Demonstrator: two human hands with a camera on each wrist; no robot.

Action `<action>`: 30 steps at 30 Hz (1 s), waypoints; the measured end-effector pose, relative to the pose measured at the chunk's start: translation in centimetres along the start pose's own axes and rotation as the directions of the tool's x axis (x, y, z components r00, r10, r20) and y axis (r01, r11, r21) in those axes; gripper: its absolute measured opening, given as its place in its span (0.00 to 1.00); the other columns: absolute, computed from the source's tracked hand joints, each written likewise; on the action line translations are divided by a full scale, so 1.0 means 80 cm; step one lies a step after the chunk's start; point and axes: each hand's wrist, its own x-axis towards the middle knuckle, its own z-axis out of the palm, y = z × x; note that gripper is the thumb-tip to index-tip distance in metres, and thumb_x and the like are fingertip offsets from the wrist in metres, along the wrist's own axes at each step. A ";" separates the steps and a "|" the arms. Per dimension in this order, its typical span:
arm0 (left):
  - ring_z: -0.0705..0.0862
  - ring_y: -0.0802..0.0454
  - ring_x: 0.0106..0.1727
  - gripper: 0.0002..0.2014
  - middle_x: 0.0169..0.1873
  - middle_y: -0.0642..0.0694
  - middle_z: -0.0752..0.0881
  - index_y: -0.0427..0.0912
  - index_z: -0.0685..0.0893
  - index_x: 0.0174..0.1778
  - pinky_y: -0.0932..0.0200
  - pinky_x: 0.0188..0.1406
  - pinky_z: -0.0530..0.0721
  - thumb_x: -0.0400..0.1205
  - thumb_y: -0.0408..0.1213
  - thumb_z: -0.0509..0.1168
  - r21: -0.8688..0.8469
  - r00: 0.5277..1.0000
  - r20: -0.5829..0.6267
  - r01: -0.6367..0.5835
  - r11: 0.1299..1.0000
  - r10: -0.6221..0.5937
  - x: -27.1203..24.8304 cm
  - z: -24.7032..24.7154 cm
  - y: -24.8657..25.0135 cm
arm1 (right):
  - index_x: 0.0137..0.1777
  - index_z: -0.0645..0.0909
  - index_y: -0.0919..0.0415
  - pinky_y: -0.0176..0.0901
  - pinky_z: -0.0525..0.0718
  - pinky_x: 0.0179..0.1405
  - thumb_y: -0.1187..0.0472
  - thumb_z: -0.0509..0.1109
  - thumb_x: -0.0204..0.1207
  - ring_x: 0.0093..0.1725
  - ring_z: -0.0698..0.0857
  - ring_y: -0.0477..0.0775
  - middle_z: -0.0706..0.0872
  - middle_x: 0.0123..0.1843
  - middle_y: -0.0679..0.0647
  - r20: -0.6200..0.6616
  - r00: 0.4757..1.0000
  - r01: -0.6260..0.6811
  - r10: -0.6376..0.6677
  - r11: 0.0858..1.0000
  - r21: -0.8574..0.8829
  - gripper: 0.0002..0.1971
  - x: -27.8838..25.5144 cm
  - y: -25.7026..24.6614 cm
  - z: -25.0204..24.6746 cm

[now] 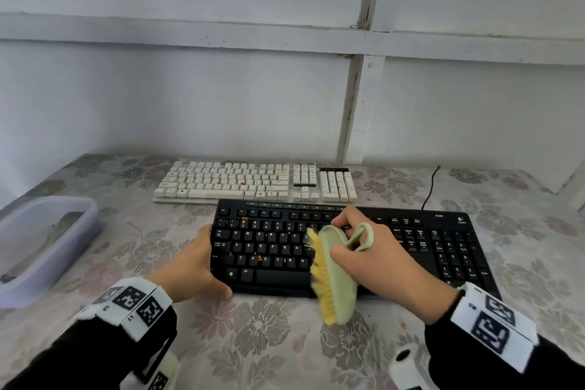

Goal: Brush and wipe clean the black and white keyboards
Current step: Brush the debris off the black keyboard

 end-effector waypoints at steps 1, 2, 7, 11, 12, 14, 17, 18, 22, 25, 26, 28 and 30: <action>0.74 0.58 0.59 0.52 0.63 0.54 0.71 0.51 0.53 0.76 0.75 0.45 0.70 0.62 0.32 0.80 0.002 1.000 -0.003 -0.001 1.000 0.001 0.000 0.000 -0.001 | 0.48 0.75 0.54 0.33 0.73 0.23 0.63 0.65 0.74 0.27 0.73 0.45 0.83 0.36 0.58 0.014 1.000 -0.007 0.007 1.000 0.006 0.06 -0.002 -0.002 -0.004; 0.74 0.58 0.59 0.52 0.63 0.54 0.71 0.51 0.53 0.75 0.75 0.46 0.70 0.62 0.32 0.80 0.004 1.000 -0.004 0.000 1.000 0.000 0.000 0.000 -0.001 | 0.48 0.77 0.54 0.32 0.74 0.23 0.63 0.65 0.74 0.28 0.75 0.44 0.85 0.39 0.58 0.001 1.000 -0.008 0.008 1.000 0.019 0.05 -0.001 -0.006 -0.010; 0.75 0.61 0.55 0.51 0.58 0.59 0.73 0.51 0.53 0.75 0.75 0.44 0.71 0.63 0.31 0.80 -0.010 1.000 0.002 0.014 1.000 -0.014 0.000 0.000 0.000 | 0.54 0.75 0.57 0.40 0.80 0.26 0.65 0.64 0.76 0.33 0.80 0.50 0.86 0.46 0.65 -0.224 0.974 0.045 -0.023 0.995 0.093 0.08 0.024 -0.016 -0.025; 0.73 0.59 0.59 0.51 0.62 0.55 0.71 0.52 0.55 0.75 0.73 0.46 0.70 0.62 0.32 0.80 0.002 1.000 -0.008 -0.001 1.000 0.001 -0.001 0.000 0.002 | 0.51 0.72 0.56 0.34 0.77 0.23 0.66 0.63 0.76 0.30 0.77 0.47 0.85 0.42 0.61 -0.116 0.993 0.040 -0.037 0.999 0.019 0.07 0.015 -0.005 -0.008; 0.73 0.58 0.59 0.51 0.62 0.55 0.71 0.52 0.55 0.75 0.73 0.47 0.70 0.62 0.32 0.80 0.005 1.000 -0.008 -0.002 1.000 0.002 -0.001 0.000 0.002 | 0.50 0.72 0.55 0.35 0.75 0.23 0.65 0.63 0.76 0.29 0.75 0.46 0.84 0.38 0.57 -0.064 0.997 0.037 -0.038 0.999 -0.015 0.06 0.009 -0.002 -0.005; 0.73 0.58 0.60 0.51 0.63 0.55 0.70 0.52 0.54 0.75 0.71 0.51 0.69 0.62 0.31 0.80 -0.001 1.000 -0.006 0.002 1.000 -0.002 -0.001 0.000 0.002 | 0.48 0.73 0.55 0.38 0.70 0.25 0.64 0.63 0.75 0.28 0.69 0.47 0.79 0.33 0.54 0.040 0.999 0.024 -0.022 0.998 -0.052 0.05 -0.002 0.000 -0.001; 0.72 0.58 0.61 0.50 0.63 0.55 0.69 0.53 0.55 0.74 0.71 0.52 0.69 0.62 0.31 0.80 -0.006 1.000 -0.004 -0.007 1.000 0.007 0.000 -0.001 0.002 | 0.47 0.76 0.56 0.38 0.72 0.27 0.61 0.65 0.74 0.29 0.72 0.46 0.81 0.35 0.56 0.068 0.998 0.004 0.001 0.998 -0.069 0.04 -0.005 -0.008 -0.012; 0.73 0.58 0.61 0.50 0.63 0.55 0.69 0.55 0.55 0.72 0.72 0.50 0.70 0.62 0.31 0.80 -0.008 1.000 -0.003 -0.013 1.000 0.013 0.000 -0.001 0.002 | 0.46 0.78 0.55 0.38 0.74 0.29 0.61 0.65 0.74 0.31 0.75 0.45 0.84 0.38 0.56 0.031 1.000 0.009 -0.007 0.999 -0.053 0.03 -0.002 -0.014 -0.017; 0.72 0.56 0.62 0.46 0.65 0.53 0.68 0.62 0.53 0.62 0.73 0.52 0.69 0.63 0.30 0.79 -0.009 1.000 -0.010 -0.029 1.000 0.029 0.000 0.000 0.001 | 0.52 0.77 0.53 0.34 0.77 0.24 0.64 0.65 0.75 0.30 0.78 0.47 0.87 0.42 0.59 -0.178 0.983 0.059 -0.048 0.996 0.062 0.08 0.025 -0.028 -0.030; 0.72 0.56 0.62 0.46 0.65 0.52 0.69 0.63 0.53 0.62 0.75 0.47 0.71 0.63 0.29 0.79 -0.027 0.999 -0.019 -0.032 0.999 0.031 0.000 0.000 0.000 | 0.57 0.75 0.53 0.28 0.73 0.18 0.67 0.64 0.76 0.23 0.74 0.41 0.82 0.35 0.55 -0.209 0.976 0.082 -0.065 0.994 0.072 0.12 0.042 -0.026 -0.018; 0.72 0.57 0.62 0.46 0.65 0.53 0.69 0.63 0.53 0.61 0.75 0.46 0.71 0.63 0.29 0.79 -0.027 0.999 -0.017 -0.031 0.999 0.030 0.000 0.000 0.000 | 0.58 0.75 0.53 0.28 0.72 0.18 0.67 0.63 0.76 0.21 0.73 0.40 0.82 0.35 0.57 -0.193 0.979 0.083 -0.067 0.993 0.080 0.13 0.043 -0.024 -0.011; 0.72 0.57 0.61 0.46 0.64 0.53 0.69 0.62 0.54 0.61 0.76 0.45 0.70 0.63 0.29 0.79 -0.024 1.000 -0.013 -0.027 0.999 0.027 0.000 0.000 0.000 | 0.57 0.74 0.53 0.28 0.72 0.19 0.67 0.62 0.76 0.21 0.73 0.39 0.83 0.37 0.60 -0.150 0.986 0.089 -0.074 0.991 0.096 0.13 0.039 -0.020 0.002; 0.72 0.57 0.60 0.45 0.64 0.53 0.69 0.61 0.55 0.62 0.76 0.45 0.71 0.63 0.29 0.79 -0.030 1.000 -0.014 -0.021 0.999 0.021 0.001 0.001 0.000 | 0.56 0.74 0.54 0.27 0.70 0.19 0.67 0.62 0.77 0.21 0.73 0.38 0.81 0.34 0.55 -0.102 0.991 0.094 -0.086 0.993 0.071 0.11 0.029 -0.016 0.010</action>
